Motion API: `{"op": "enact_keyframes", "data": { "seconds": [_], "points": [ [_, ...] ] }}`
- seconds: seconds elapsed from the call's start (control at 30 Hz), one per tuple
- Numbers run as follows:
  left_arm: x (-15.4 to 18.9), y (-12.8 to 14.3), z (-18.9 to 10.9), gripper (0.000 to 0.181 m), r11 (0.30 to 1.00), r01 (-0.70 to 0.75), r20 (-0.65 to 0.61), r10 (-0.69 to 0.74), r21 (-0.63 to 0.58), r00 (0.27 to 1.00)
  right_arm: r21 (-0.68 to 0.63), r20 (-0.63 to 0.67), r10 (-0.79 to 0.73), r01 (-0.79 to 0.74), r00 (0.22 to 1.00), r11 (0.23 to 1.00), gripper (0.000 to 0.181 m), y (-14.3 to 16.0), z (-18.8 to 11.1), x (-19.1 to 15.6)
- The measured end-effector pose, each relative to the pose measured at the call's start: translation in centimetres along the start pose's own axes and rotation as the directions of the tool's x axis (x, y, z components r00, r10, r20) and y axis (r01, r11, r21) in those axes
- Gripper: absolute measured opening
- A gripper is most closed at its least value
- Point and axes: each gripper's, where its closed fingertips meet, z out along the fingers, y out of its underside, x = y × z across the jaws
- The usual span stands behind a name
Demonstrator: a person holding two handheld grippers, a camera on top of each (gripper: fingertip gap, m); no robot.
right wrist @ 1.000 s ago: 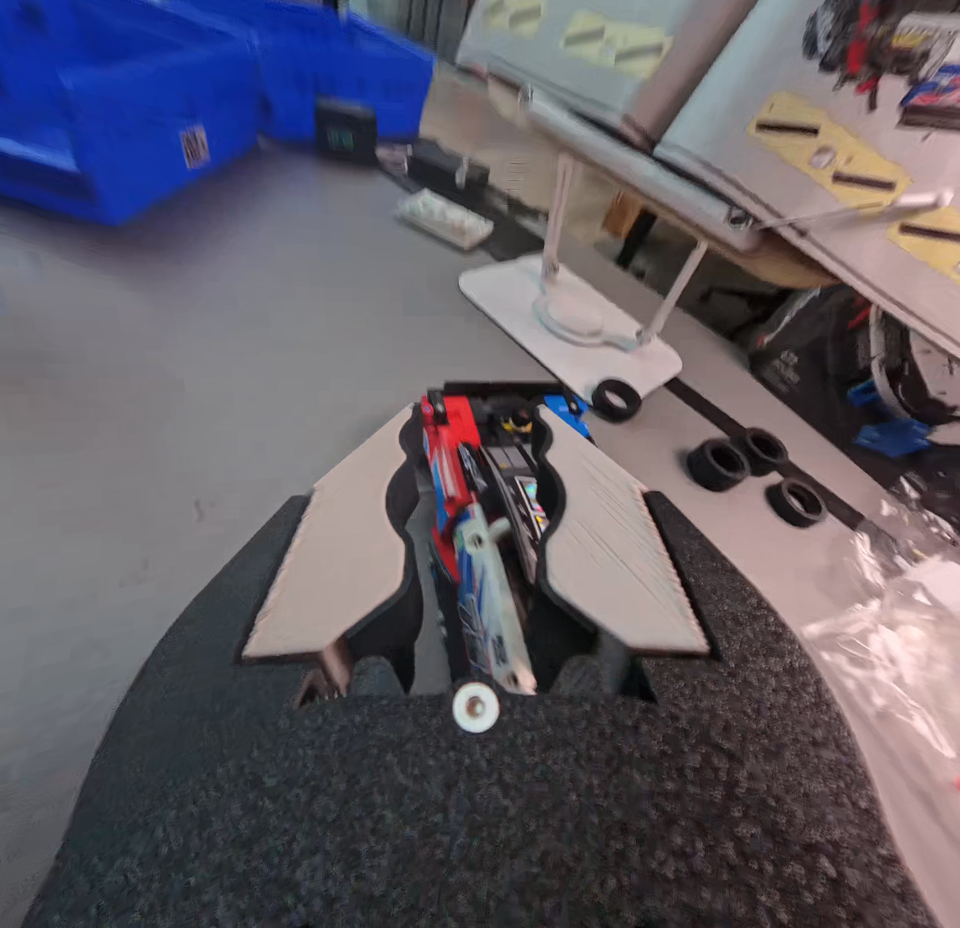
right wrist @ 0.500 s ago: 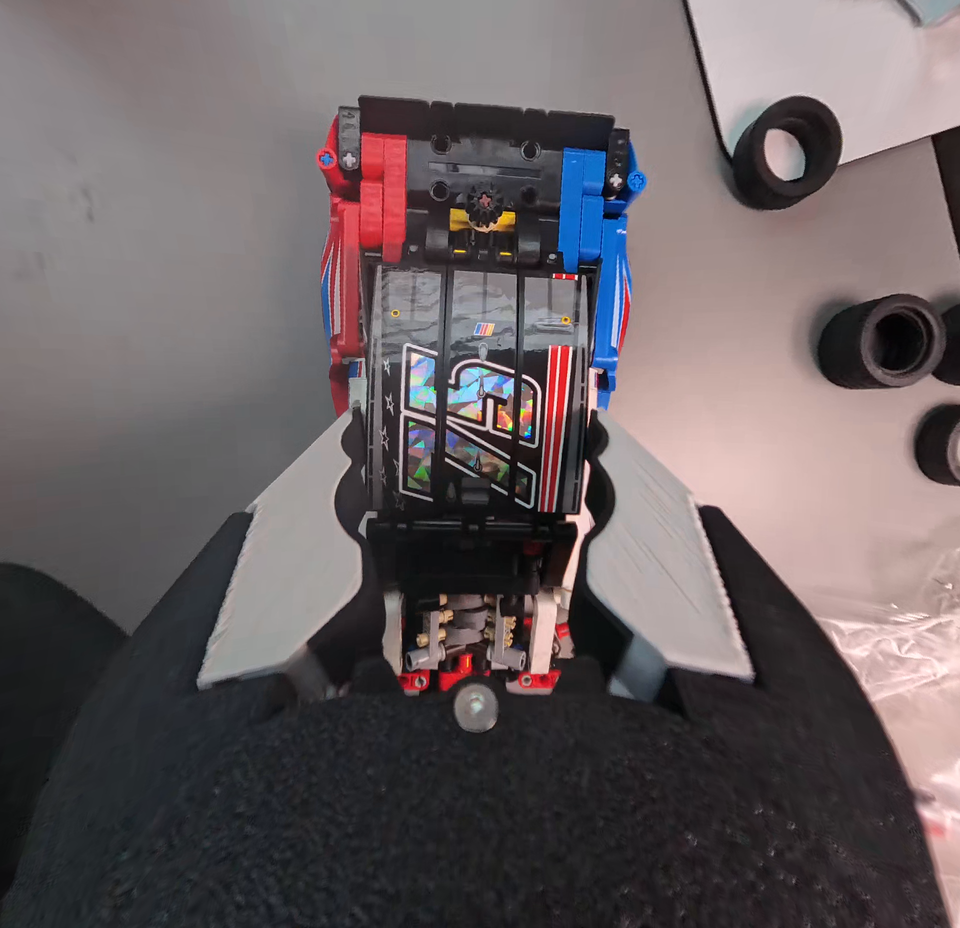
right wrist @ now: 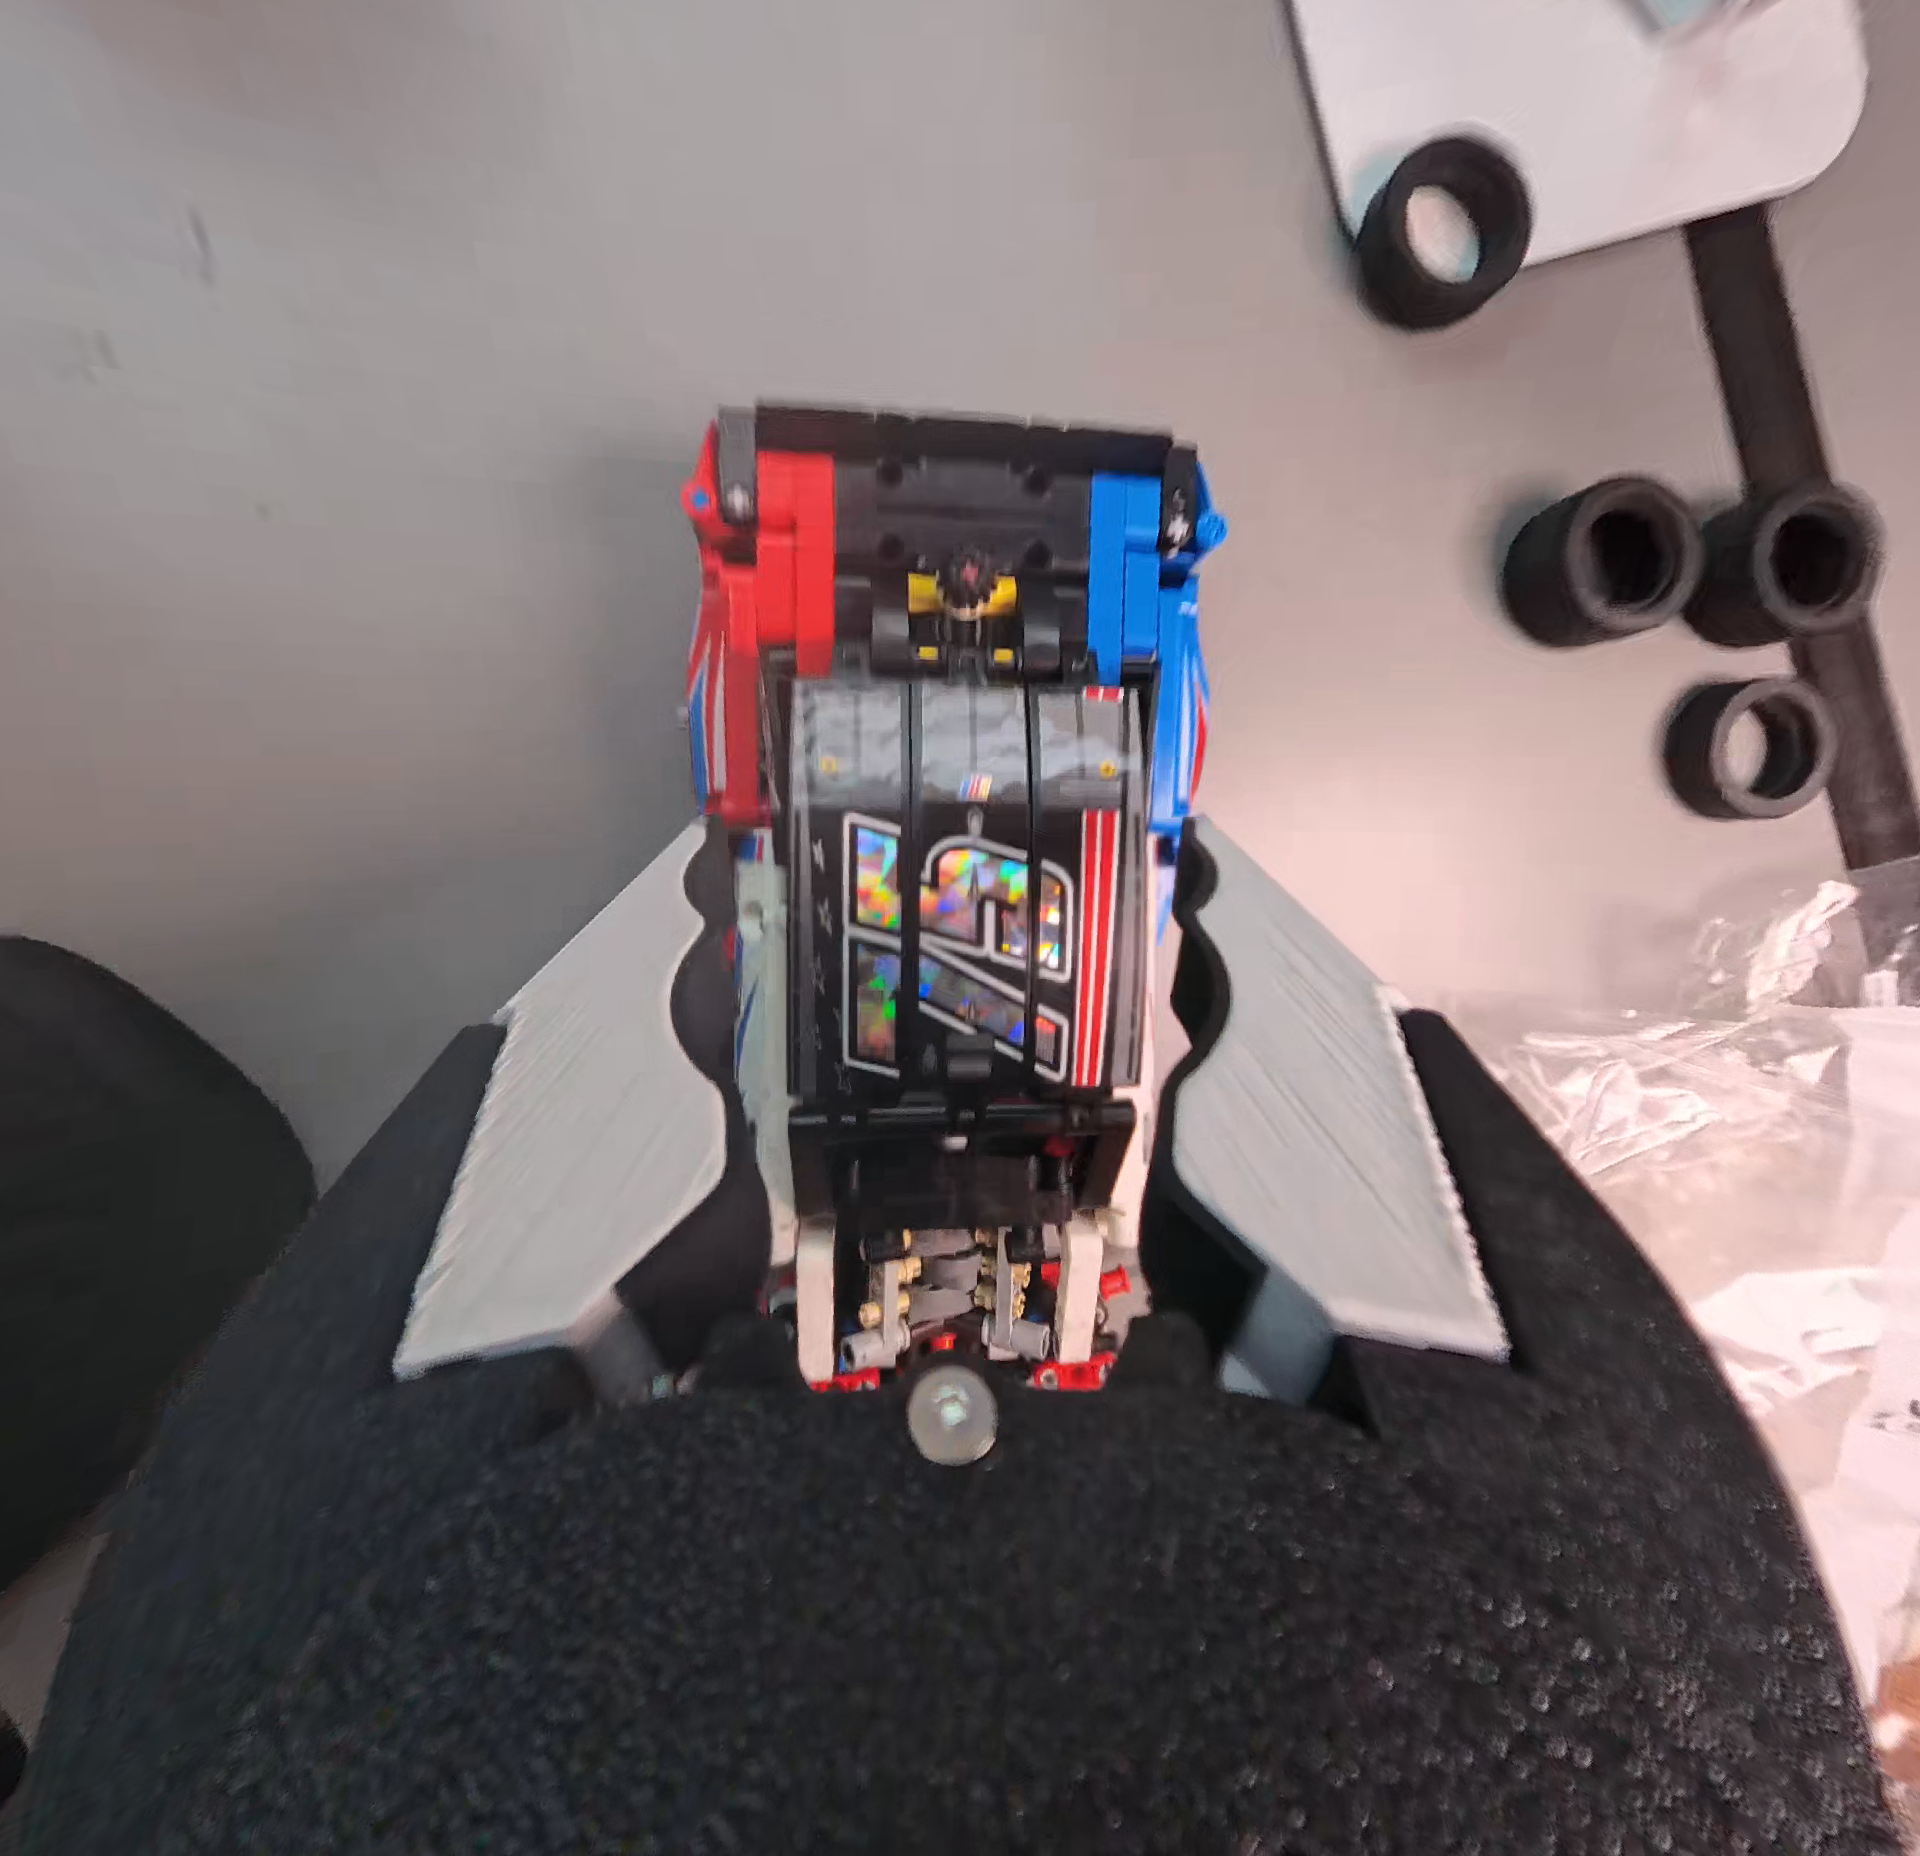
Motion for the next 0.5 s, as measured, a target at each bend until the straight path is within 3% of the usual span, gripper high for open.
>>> {"op": "enact_keyframes", "data": {
  "seconds": [0.1, 0.23, 0.3, 0.4, 0.5],
  "points": [
    [-0.3, -0.1, 0.0, 0.054, 1.000, 0.007, 0.021, -0.007, 0.005, 1.000, 0.132, -0.057, -0.031, 0.038, 0.998, 0.990, 0.081, -4.5, -0.7, -0.1],
    [-0.6, -0.1, 0.0, 0.054, 1.000, 0.008, 0.039, -0.008, 0.006, 0.999, 0.184, -0.105, -0.106, 0.124, 0.989, 0.975, 0.081, -8.7, 0.7, -0.9],
    [-0.8, -0.2, -0.1, 0.054, 1.000, 0.005, 0.054, -0.005, 0.013, 0.999, 0.301, -0.136, -0.094, 0.132, 0.986, 0.945, 0.081, -12.0, 1.1, -1.0],
    [-1.4, -0.6, -0.2, 0.054, 0.999, 0.018, 0.082, -0.020, 0.035, 0.996, 0.562, -0.174, 0.040, 0.065, 0.984, 0.825, 0.074, -17.9, 0.3, -0.2],
    [-2.7, -1.1, -0.2, 0.054, 0.996, 0.060, 0.110, -0.068, 0.071, 0.992, 0.759, -0.147, 0.205, -0.022, 0.968, 0.651, 0.049, -22.0, -0.6, 0.7]
  ]
}}
